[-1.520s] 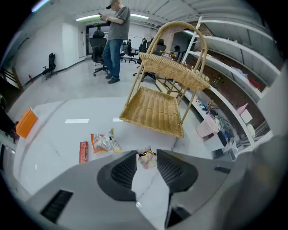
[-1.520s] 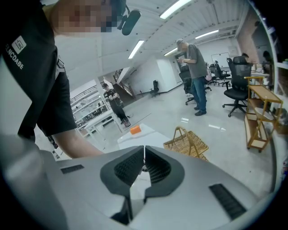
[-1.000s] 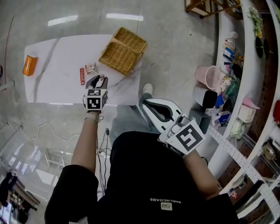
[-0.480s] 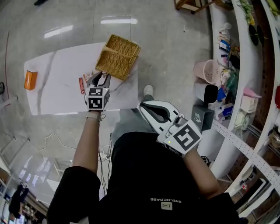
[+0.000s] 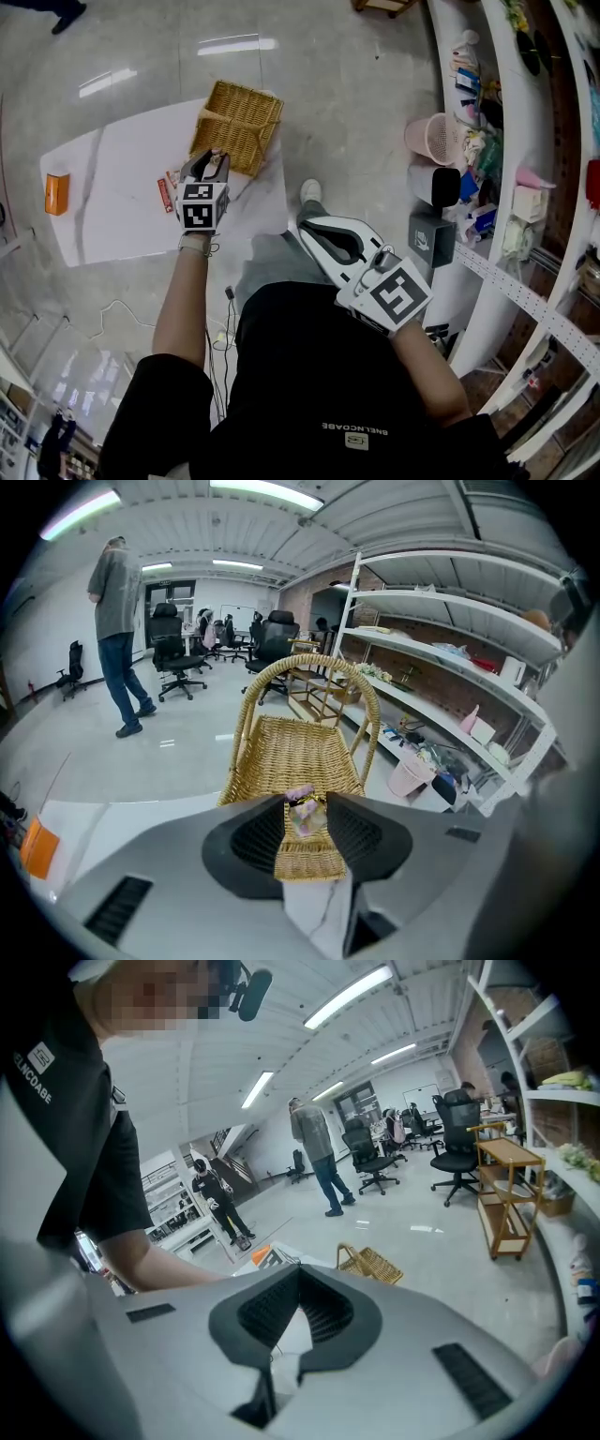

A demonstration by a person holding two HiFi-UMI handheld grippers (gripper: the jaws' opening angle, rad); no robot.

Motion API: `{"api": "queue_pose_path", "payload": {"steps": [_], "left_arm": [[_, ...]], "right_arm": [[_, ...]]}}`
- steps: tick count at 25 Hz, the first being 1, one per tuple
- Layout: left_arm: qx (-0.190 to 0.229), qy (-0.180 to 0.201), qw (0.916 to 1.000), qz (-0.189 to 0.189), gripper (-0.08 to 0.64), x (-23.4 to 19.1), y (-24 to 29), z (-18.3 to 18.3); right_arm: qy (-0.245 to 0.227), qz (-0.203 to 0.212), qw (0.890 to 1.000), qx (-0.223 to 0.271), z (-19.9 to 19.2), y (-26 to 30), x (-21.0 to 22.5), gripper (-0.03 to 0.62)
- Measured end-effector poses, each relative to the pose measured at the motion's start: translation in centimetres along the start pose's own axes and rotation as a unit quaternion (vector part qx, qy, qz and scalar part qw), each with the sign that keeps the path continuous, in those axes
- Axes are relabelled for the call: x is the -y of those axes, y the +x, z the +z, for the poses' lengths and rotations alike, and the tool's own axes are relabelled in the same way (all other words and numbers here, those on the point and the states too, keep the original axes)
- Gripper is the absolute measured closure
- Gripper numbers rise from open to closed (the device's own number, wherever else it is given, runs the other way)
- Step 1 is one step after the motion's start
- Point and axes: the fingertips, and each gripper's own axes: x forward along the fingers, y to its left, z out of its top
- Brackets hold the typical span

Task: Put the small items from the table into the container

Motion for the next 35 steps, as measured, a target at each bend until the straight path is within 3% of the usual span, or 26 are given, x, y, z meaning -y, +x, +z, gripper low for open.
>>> {"api": "queue_pose_path", "payload": {"steps": [9, 19, 27, 35], "left_arm": [[-0.006, 0.002, 1.0000, -0.006, 0.417, 0.2, 0.7, 0.0], [0.005, -0.007, 1.0000, 0.002, 0.417, 0.8, -1.2, 0.2], [0.033, 0.002, 0.9993, 0.017, 0.417, 2.6, -7.3, 2.9], [0.096, -0.036, 0.9942, 0.035, 0.417, 5.7, -15.1, 6.1]], "right_arm": [[0.005, -0.007, 1.000, 0.007, 0.0, -0.3, 0.4, 0.592], [-0.002, 0.011, 1.000, 0.011, 0.2, -0.5, 0.0, 0.592], [-0.035, 0.033, 0.998, 0.041, 1.9, -1.5, -0.4, 0.592], [-0.067, 0.085, 0.992, 0.064, 4.7, -1.4, -1.6, 0.592]]}}
